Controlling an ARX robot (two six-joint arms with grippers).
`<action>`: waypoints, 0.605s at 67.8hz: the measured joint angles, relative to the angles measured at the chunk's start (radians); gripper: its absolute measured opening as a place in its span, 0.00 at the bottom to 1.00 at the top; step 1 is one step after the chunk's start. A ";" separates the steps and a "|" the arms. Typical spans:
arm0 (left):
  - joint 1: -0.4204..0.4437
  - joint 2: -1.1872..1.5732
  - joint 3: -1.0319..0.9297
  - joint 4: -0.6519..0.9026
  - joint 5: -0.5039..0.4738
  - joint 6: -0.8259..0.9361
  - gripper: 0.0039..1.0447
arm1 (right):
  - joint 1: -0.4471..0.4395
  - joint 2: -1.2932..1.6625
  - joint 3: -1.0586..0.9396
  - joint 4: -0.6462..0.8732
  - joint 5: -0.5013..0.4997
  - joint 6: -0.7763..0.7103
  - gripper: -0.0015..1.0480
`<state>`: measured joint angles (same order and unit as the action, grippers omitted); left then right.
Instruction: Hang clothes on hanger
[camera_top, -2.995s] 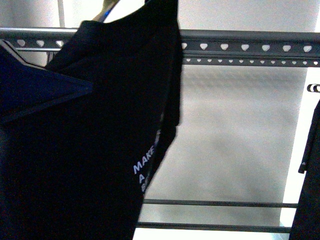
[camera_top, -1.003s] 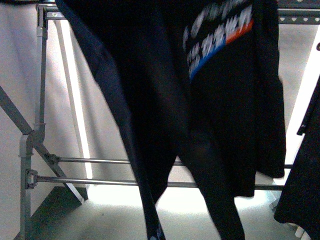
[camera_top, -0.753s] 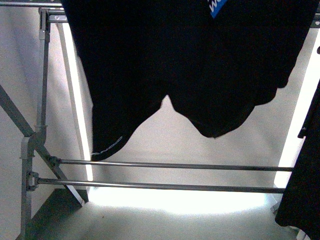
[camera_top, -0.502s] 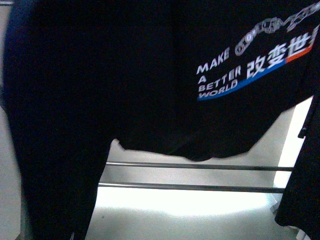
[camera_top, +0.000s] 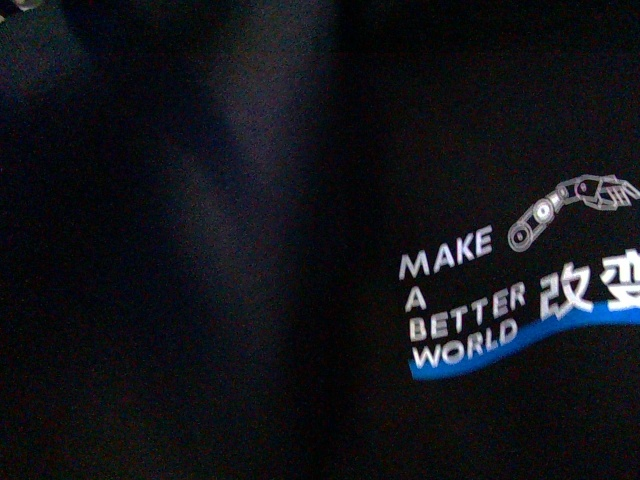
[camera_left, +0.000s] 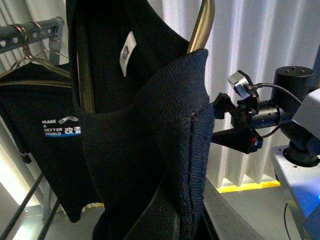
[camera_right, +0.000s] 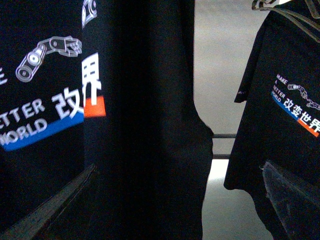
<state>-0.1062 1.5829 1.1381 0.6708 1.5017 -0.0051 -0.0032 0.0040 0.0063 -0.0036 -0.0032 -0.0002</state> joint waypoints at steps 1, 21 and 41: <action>0.000 -0.003 0.004 -0.049 -0.004 0.035 0.04 | 0.000 0.000 0.000 0.000 0.000 0.000 0.93; -0.003 -0.006 0.027 -0.250 -0.055 0.246 0.04 | 0.000 0.000 0.000 0.000 0.000 0.000 0.93; -0.005 -0.006 0.027 -0.250 -0.060 0.261 0.04 | 0.000 0.000 0.000 0.000 0.000 0.000 0.93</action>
<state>-0.1108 1.5764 1.1656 0.4210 1.4414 0.2558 -0.0032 0.0040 0.0063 -0.0036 -0.0036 -0.0002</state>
